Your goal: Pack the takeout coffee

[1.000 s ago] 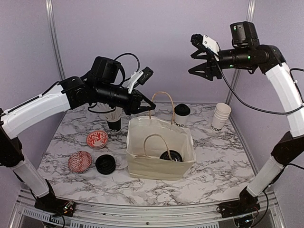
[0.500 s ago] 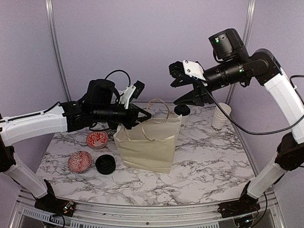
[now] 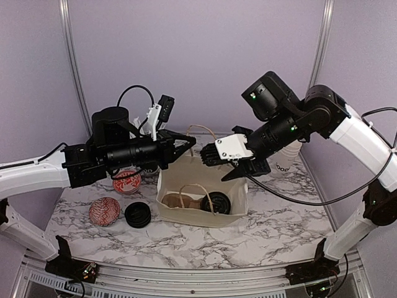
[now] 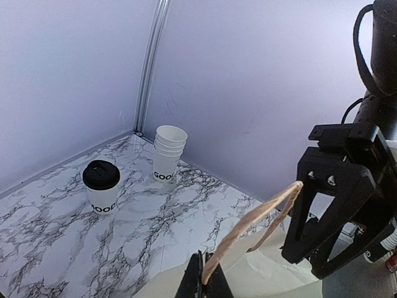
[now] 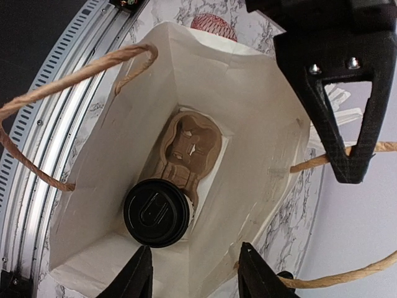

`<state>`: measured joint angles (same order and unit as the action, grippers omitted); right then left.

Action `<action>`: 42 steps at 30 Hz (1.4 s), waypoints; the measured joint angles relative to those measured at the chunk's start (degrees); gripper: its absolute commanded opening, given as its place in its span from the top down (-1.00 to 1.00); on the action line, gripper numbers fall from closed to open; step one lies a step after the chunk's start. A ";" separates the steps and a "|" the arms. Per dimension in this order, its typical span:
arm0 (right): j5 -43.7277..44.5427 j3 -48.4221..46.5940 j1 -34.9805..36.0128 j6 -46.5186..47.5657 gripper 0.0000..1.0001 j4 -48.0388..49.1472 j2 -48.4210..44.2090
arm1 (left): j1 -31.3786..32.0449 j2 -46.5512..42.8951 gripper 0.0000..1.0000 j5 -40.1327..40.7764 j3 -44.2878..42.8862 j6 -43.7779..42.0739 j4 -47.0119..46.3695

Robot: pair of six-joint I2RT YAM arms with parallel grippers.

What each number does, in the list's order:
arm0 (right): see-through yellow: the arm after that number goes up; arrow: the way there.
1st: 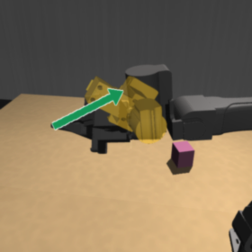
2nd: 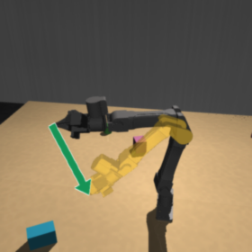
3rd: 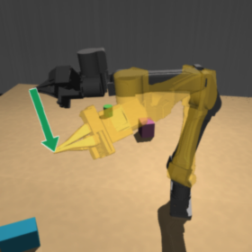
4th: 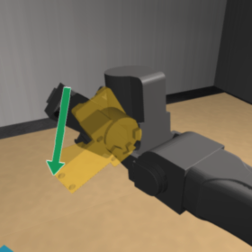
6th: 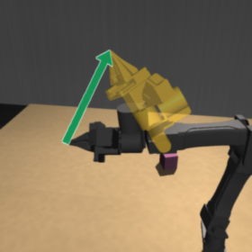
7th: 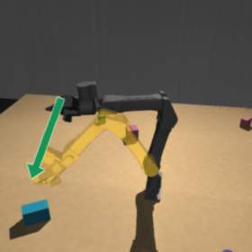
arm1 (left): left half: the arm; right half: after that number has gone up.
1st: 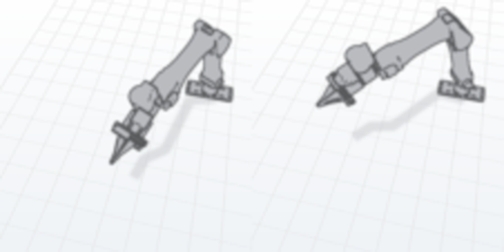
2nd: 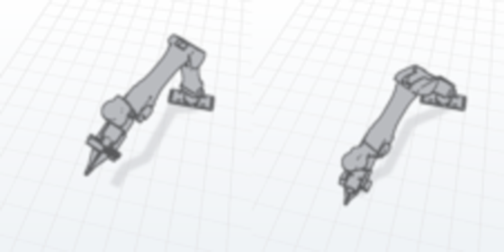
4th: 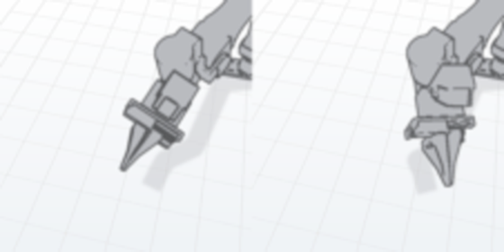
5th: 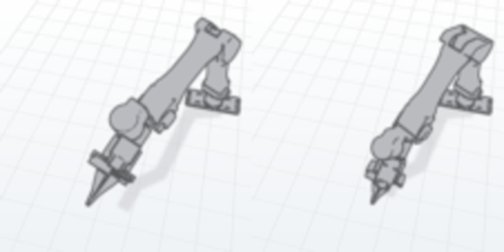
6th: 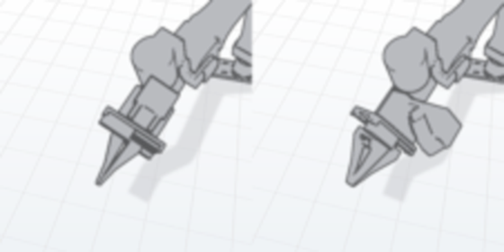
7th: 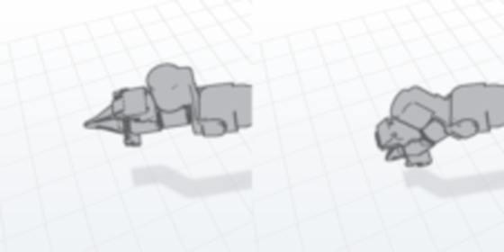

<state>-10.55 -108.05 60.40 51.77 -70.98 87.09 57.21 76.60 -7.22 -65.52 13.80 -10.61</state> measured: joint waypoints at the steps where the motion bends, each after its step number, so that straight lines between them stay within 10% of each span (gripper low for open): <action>1: 0.96 0.70 0.28 0.22 0.09 0.04 0.00 | 0.39 -0.59 1.00 1.07 0.94 0.04 -0.72; 26: 17.59 12.04 1.42 3.17 0.32 8.87 -1.86 | 0.85 1.22 1.00 10.64 4.74 -1.51 -16.63; 42: 18.75 24.06 3.23 5.05 0.15 10.10 -4.20 | 1.70 -0.61 0.93 -2.67 14.47 4.37 -19.80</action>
<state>8.21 -83.99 63.64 56.82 -60.88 82.89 58.92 75.99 -9.89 -51.05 18.17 -30.41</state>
